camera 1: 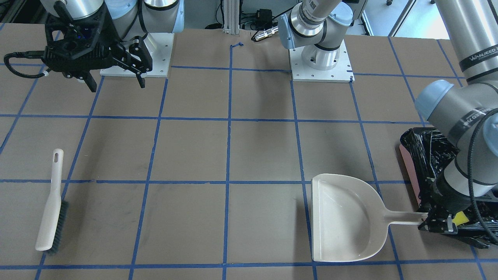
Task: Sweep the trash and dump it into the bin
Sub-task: 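Lower the empty dustpan back onto the table with the left gripper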
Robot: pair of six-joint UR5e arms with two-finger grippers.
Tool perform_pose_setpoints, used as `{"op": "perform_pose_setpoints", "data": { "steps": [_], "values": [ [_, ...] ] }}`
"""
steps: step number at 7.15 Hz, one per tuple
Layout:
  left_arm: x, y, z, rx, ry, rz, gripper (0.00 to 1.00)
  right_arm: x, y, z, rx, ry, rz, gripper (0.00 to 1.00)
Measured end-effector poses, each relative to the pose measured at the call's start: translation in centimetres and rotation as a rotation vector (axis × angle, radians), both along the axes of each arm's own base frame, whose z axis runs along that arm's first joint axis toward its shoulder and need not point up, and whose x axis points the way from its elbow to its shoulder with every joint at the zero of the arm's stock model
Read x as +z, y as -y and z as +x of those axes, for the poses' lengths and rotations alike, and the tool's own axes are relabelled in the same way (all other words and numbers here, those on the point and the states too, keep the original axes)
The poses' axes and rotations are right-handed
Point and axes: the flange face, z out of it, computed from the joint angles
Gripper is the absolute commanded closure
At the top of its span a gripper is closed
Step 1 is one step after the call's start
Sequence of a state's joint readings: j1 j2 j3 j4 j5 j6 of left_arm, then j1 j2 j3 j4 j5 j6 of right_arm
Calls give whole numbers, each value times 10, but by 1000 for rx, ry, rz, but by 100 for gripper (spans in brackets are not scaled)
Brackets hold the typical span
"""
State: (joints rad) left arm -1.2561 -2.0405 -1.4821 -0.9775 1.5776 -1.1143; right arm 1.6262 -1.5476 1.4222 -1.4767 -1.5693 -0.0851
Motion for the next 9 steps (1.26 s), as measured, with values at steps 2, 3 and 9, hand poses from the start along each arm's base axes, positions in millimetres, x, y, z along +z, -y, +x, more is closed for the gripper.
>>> {"op": "perform_pose_setpoints", "data": {
  "steps": [2, 3, 9],
  "values": [
    [-37, 12, -7, 36, -17, 18, 100, -1, 1, 0, 1, 0, 1, 0],
    [-53, 17, -16, 74, -30, 21, 100, -2, 1, 0, 1, -1, 1, 0],
    [-70, 17, -54, 100, -43, 42, 100, -3, 4, -5, -7, 4, 7, 0]
  ]
}}
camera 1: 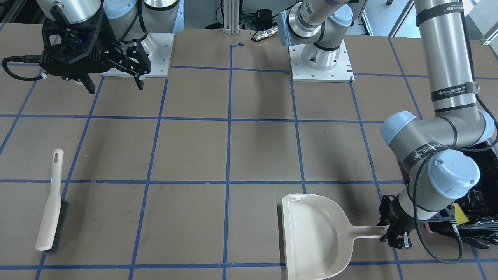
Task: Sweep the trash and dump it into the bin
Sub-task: 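Lower the empty dustpan back onto the table with the left gripper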
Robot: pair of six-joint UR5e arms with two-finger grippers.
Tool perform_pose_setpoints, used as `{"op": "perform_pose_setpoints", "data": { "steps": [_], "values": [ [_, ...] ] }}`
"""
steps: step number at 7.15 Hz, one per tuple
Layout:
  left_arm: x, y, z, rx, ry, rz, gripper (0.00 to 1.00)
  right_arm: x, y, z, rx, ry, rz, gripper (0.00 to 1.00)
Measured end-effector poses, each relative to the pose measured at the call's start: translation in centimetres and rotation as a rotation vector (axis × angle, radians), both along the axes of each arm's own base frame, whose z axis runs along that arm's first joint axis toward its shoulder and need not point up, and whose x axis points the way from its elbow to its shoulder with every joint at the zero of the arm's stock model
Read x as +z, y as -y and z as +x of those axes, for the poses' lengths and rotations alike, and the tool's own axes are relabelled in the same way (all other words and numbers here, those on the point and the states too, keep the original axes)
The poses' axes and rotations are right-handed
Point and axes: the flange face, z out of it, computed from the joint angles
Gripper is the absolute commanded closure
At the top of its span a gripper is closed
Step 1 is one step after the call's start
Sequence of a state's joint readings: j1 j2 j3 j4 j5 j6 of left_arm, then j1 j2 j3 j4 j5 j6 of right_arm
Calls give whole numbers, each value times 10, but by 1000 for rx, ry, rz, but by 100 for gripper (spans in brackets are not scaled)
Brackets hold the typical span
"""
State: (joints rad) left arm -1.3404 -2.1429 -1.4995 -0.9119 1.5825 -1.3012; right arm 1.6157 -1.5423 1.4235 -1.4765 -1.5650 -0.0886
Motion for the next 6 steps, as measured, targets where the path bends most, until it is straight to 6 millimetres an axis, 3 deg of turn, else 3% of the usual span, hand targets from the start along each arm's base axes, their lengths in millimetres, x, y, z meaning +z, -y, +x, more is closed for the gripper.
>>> {"op": "perform_pose_setpoints", "data": {
  "steps": [2, 6],
  "values": [
    [3, -4, 0, -28, 5, 6, 100, 0, 1, 0, -1, 2, 0, 0],
    [-13, -6, 1, -48, 19, 39, 100, -1, 1, 1, -1, 11, 0, 0]
  ]
}}
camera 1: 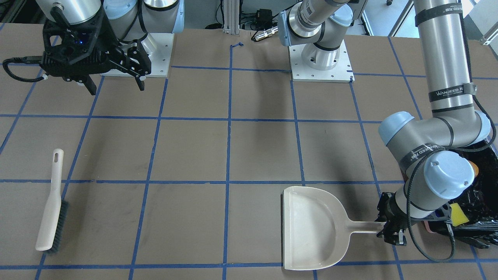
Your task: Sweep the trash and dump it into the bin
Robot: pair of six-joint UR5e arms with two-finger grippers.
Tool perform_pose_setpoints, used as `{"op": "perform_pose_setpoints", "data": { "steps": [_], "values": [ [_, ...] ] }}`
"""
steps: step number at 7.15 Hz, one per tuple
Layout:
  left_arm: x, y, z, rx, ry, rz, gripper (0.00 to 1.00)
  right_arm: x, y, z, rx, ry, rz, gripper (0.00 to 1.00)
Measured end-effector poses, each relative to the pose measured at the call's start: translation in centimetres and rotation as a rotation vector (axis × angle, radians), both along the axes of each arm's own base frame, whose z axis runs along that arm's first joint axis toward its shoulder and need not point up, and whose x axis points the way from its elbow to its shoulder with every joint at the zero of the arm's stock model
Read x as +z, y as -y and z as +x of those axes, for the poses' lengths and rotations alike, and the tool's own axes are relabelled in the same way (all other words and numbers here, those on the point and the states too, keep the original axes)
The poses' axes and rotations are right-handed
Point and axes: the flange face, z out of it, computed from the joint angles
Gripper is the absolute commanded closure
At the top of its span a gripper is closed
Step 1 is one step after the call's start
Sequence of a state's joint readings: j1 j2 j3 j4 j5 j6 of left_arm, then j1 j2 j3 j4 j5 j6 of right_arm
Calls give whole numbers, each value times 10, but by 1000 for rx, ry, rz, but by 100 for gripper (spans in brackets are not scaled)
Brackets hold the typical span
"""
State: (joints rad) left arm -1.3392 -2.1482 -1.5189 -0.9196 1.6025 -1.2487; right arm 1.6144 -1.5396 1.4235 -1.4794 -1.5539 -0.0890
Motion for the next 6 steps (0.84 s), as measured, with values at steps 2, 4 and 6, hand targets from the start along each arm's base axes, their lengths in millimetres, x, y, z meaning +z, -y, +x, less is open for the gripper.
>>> {"op": "perform_pose_setpoints", "data": {
  "steps": [2, 4, 6],
  "values": [
    [0, -1, 3, 3, 16, 4, 100, -1, 1, 0, -1, 1, 2, 0],
    [2, -1, 4, 4, 18, 2, 94, -1, 1, 0, -1, 1, 3, 0],
    [5, -5, 3, 3, 17, 2, 86, -2, 1, 0, -1, 2, 4, 0]
  ]
}}
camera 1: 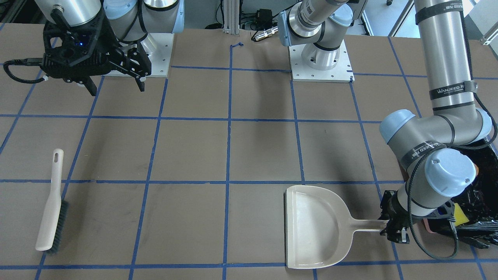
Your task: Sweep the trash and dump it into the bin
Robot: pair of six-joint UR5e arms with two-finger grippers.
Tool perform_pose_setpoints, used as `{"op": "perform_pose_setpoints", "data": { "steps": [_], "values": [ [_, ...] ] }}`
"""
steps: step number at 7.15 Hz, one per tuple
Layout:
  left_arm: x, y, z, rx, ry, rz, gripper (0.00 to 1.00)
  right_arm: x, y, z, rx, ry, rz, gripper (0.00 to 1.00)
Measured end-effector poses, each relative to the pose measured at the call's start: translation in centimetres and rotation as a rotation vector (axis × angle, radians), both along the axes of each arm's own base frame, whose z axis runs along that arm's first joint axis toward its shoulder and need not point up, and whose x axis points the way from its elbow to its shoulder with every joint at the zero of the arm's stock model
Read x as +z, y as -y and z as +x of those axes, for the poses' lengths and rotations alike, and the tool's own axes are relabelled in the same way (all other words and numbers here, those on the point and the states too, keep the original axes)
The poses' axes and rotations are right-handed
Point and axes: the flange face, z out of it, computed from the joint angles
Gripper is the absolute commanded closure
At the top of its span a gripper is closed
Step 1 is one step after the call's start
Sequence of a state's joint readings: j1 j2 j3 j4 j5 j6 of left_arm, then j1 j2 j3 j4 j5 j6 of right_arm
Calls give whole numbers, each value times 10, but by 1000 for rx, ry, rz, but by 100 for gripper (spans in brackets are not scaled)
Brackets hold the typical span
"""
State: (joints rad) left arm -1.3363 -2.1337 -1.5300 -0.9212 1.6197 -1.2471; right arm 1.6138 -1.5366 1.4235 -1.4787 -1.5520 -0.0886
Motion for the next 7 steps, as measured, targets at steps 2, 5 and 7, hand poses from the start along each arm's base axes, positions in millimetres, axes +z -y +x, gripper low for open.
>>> {"op": "perform_pose_setpoints", "data": {
  "steps": [2, 5, 7],
  "values": [
    [-4, -6, -2, -2, -2, 12, 63, 0, 0, 0, -1, 1, 1, 0],
    [-1, -10, 7, -2, 97, 33, 56, -1, 0, 0, -1, 1, 2, 0],
    [1, -10, 6, -14, 118, 36, 43, -1, 0, 1, 0, 1, 1, 0]
  ]
}}
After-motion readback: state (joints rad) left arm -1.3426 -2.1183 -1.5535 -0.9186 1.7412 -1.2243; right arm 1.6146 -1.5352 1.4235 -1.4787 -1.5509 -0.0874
